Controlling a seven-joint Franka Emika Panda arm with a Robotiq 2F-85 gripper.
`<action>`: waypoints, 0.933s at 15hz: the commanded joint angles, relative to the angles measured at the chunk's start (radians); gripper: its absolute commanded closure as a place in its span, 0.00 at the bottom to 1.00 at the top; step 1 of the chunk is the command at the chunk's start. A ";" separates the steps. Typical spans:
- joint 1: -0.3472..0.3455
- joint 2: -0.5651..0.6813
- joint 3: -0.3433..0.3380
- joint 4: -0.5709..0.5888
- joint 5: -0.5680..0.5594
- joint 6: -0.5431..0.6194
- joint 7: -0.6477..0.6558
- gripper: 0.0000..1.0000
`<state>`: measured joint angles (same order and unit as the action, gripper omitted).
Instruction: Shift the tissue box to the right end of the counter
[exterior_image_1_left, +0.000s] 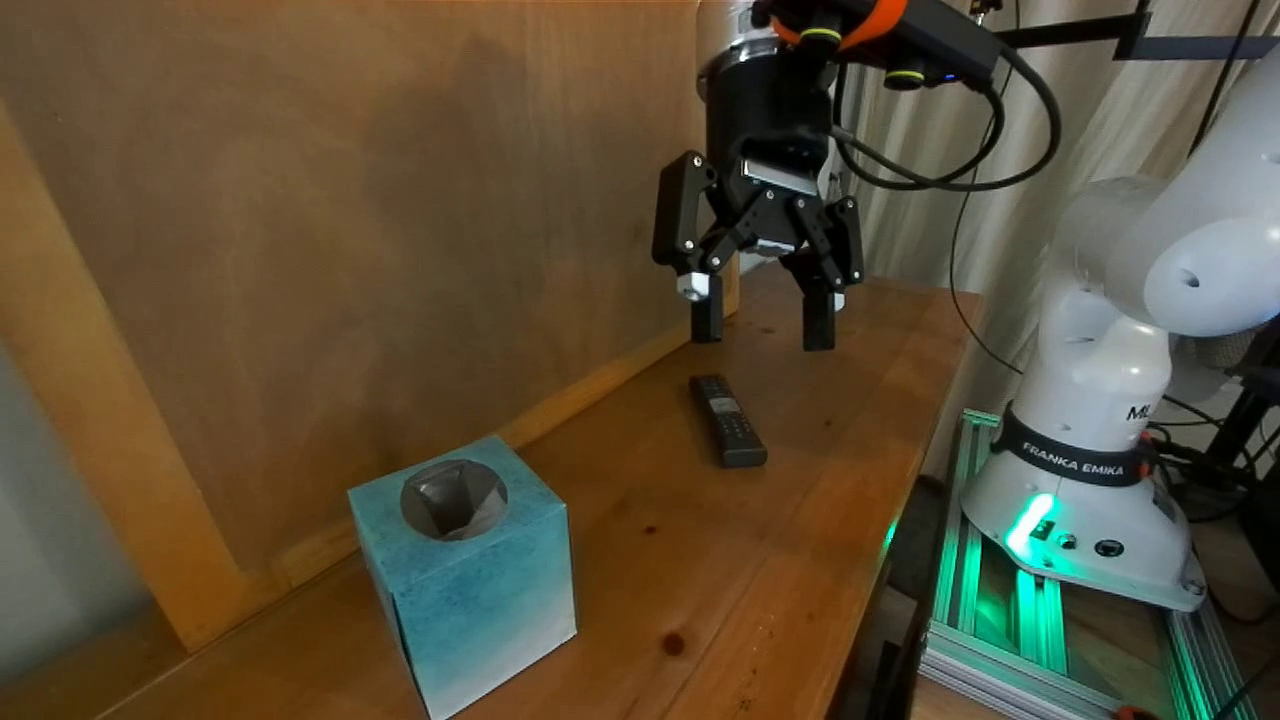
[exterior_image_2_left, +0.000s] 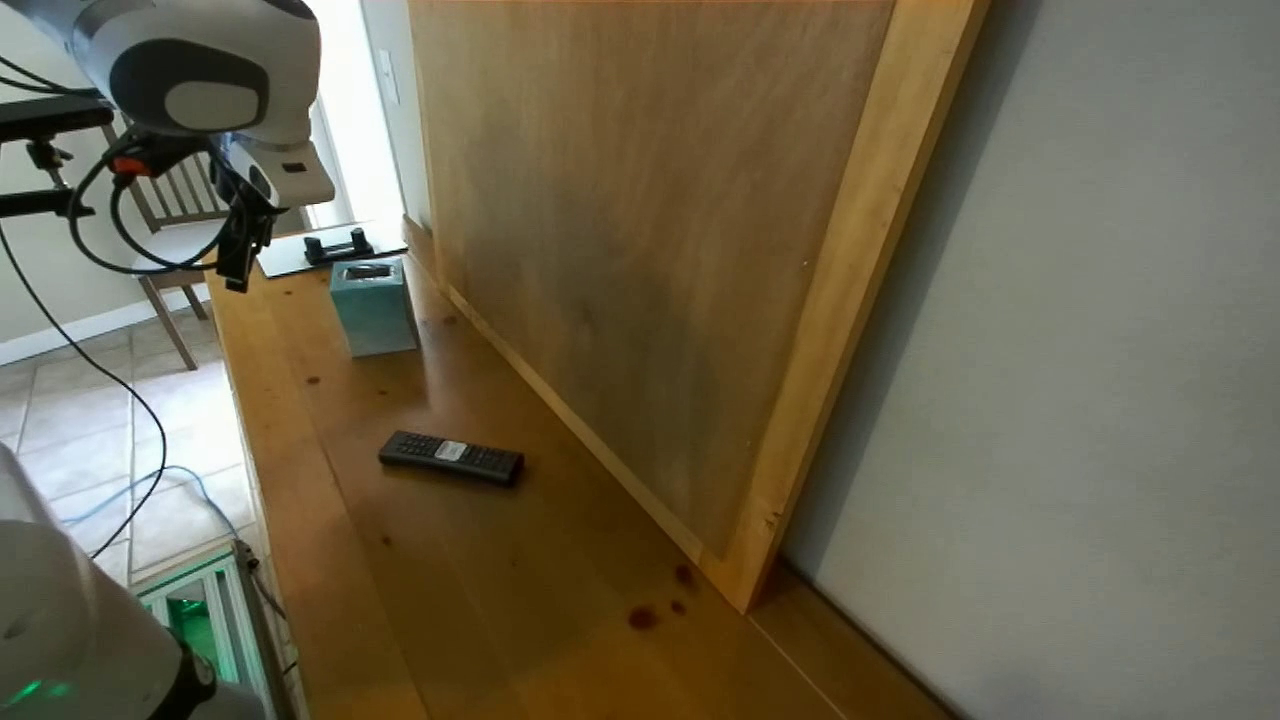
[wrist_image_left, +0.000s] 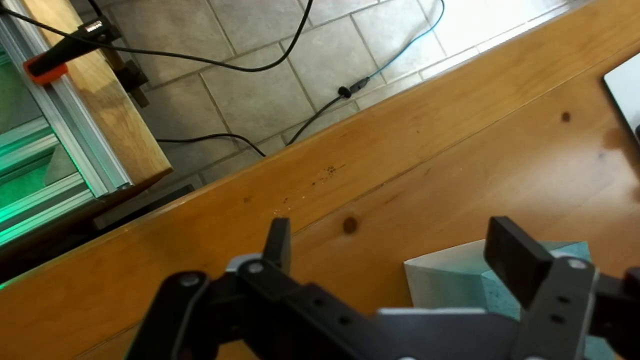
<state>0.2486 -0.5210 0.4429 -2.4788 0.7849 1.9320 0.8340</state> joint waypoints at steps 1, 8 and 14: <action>0.004 0.061 0.032 0.090 -0.083 0.008 0.021 0.00; 0.033 0.236 0.117 0.283 -0.237 0.071 0.030 0.00; 0.045 0.408 0.162 0.354 -0.353 0.324 0.153 0.00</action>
<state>0.2835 -0.2239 0.5907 -2.1861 0.5392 2.1633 0.8770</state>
